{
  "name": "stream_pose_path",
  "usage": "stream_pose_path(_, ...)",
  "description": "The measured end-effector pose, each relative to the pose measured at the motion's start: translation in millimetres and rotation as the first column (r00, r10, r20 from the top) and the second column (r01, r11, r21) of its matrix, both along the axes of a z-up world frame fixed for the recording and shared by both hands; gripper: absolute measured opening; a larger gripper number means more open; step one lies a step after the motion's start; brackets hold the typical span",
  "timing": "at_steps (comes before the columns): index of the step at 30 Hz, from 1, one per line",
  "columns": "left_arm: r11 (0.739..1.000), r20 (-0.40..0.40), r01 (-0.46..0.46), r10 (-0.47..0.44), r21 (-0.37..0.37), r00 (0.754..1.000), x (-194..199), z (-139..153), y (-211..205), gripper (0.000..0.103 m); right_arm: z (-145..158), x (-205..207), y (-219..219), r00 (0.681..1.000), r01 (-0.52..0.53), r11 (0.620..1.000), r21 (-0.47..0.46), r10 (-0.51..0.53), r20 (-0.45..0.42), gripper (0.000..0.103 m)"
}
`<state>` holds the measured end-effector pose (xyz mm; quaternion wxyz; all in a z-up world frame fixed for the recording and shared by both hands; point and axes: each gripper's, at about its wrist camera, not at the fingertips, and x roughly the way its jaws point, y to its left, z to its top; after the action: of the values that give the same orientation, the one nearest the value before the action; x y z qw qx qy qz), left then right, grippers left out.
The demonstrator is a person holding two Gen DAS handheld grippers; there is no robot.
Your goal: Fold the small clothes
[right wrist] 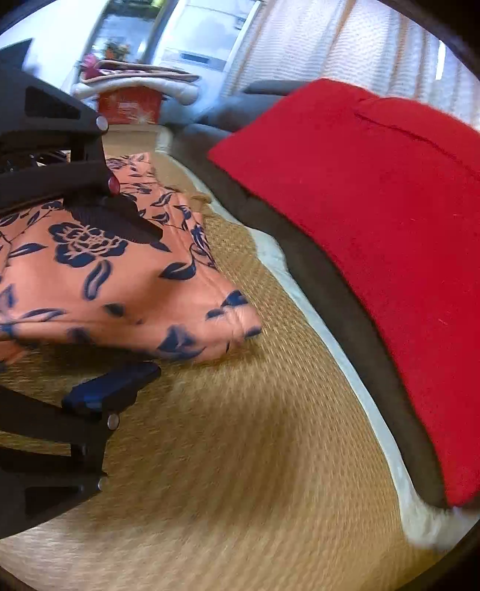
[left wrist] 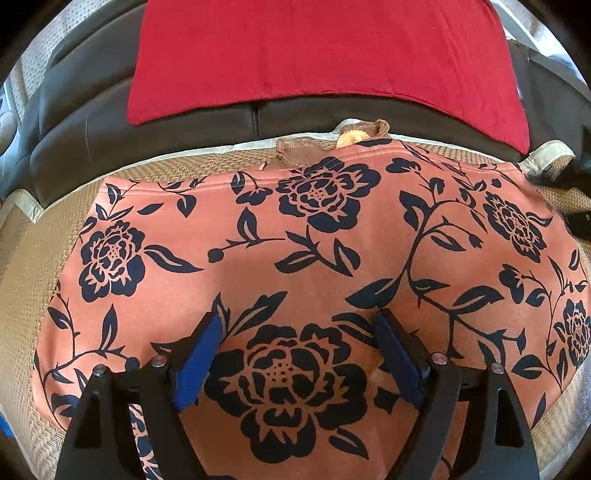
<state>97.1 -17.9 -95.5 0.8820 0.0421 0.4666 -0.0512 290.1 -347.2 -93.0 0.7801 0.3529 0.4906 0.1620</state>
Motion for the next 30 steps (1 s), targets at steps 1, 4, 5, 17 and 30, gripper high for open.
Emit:
stream_pose_path(1,1.0,-0.001,0.003,-0.003,-0.001,1.0,0.4,0.1,0.2,0.086,1.7,6.2,0.8,1.0,-0.004,1.0,-0.013,0.004,-0.008,0.009)
stream_pose_path(4,1.0,-0.001,0.005,-0.005,0.0,1.0,1.3,-0.2,0.6,0.086,10.9,9.1,5.1,1.0,0.026,0.994,-0.106,-0.025,0.011,0.009)
stream_pose_path(5,1.0,0.001,0.007,-0.007,0.005,1.0,1.1,-0.2,0.3,0.086,8.6,8.8,9.9,1.0,0.025,0.985,-0.169,-0.026,-0.003,0.013)
stream_pose_path(17,1.0,-0.019,0.021,-0.021,-0.006,1.0,4.0,2.3,4.0,0.086,58.4,-84.7,75.3,0.992,-0.057,0.998,-0.035,0.06,0.11,0.079)
stream_pose_path(30,0.972,-0.058,-0.234,0.234,0.008,0.971,-45.9,5.9,190.1,0.053,11.1,-98.8,91.3,0.999,0.041,0.989,-0.144,-0.038,0.023,0.078)
